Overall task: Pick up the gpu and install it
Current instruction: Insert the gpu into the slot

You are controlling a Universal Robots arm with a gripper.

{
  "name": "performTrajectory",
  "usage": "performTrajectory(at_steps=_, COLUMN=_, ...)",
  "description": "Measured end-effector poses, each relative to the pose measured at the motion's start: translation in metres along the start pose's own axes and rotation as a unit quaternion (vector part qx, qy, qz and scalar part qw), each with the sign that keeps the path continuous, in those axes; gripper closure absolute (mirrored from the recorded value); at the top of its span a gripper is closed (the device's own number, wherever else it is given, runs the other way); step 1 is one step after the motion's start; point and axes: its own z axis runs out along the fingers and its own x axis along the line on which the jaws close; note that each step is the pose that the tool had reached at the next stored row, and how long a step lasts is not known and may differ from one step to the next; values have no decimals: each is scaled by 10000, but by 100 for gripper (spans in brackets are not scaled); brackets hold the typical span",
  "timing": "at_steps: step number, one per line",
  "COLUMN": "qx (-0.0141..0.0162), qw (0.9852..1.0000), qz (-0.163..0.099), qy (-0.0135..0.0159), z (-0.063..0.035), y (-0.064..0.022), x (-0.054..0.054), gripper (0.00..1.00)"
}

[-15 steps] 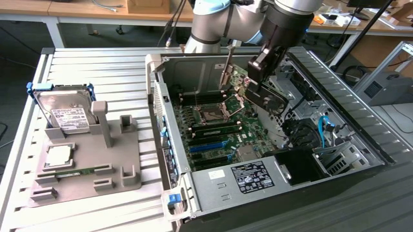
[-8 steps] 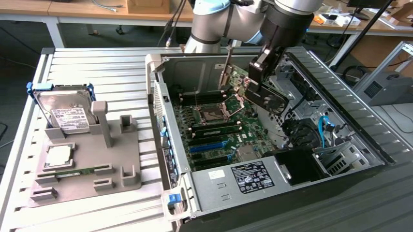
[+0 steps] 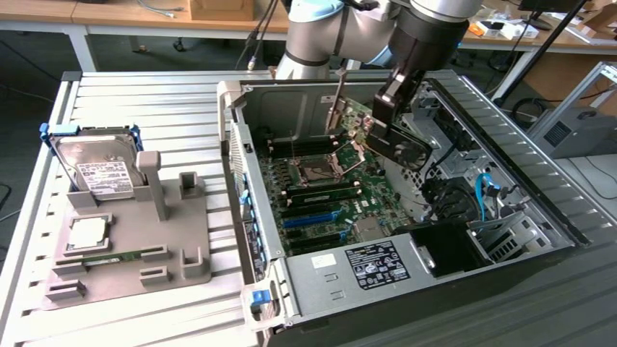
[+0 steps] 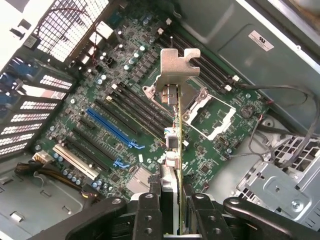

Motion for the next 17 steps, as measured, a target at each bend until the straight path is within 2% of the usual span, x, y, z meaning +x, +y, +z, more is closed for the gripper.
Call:
performTrajectory(at_steps=9, qx=-7, qw=9997, qz=-254, qy=1, z=0, y=0, x=0, gripper=73)
performTrajectory(at_steps=17, qx=-13, qw=9987, qz=-501, qy=2, z=1, y=0, x=0, gripper=73)
